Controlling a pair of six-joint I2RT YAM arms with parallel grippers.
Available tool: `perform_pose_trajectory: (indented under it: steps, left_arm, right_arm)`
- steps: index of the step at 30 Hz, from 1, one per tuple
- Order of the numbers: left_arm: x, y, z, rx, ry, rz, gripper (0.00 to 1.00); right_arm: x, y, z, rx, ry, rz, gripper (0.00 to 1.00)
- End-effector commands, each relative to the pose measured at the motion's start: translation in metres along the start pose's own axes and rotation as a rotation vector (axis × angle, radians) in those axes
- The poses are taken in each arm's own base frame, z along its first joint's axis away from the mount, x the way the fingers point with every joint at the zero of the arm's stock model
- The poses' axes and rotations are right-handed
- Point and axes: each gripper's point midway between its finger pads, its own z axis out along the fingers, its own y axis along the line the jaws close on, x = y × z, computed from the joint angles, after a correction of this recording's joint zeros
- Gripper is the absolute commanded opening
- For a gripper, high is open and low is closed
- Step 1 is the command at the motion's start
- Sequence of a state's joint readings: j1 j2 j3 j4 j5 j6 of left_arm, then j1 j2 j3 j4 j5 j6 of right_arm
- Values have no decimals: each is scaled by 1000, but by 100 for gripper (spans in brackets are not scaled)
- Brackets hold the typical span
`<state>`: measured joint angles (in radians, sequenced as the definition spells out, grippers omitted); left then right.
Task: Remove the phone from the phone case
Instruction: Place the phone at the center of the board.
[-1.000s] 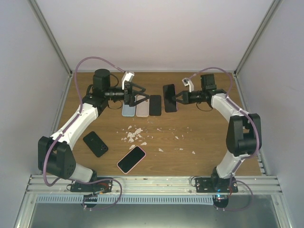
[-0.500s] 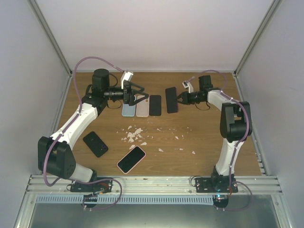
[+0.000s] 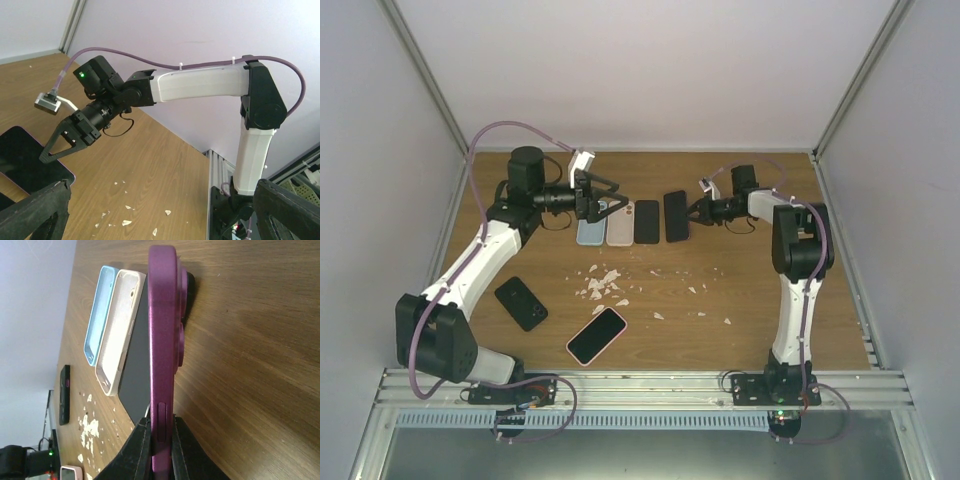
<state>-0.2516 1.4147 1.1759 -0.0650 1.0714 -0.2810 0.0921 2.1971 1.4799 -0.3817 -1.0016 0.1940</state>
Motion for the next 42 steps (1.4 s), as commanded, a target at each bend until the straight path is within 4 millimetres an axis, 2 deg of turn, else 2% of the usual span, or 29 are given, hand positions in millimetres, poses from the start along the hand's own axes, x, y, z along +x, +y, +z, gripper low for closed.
perform_pose_trajectory:
  steps: [1, 6, 20, 24, 32, 42]
  left_arm:
    - [-7, -3, -9, -16, -40, 35, 99]
    - [-7, 5, -15, -30, -56, 4, 99]
    - [-5, 22, -20, -51, -74, -58, 99]
    - [-5, 26, -20, -50, -77, -75, 99]
    - [-2, 30, -19, -52, -77, -102, 99]
    - [-3, 30, -21, -64, -83, -90, 99]
  right_arm:
    - [-11, -3, 1, -48, -21, 12, 0]
    - [-9, -19, 6, -20, -15, 49, 1]
    - [-6, -53, 12, 43, -12, 114, 13]
    - [-5, -54, 10, 48, -12, 120, 20]
    - [-5, -53, 8, 64, -8, 105, 45]
    - [2, -34, 7, 46, 13, 71, 52]
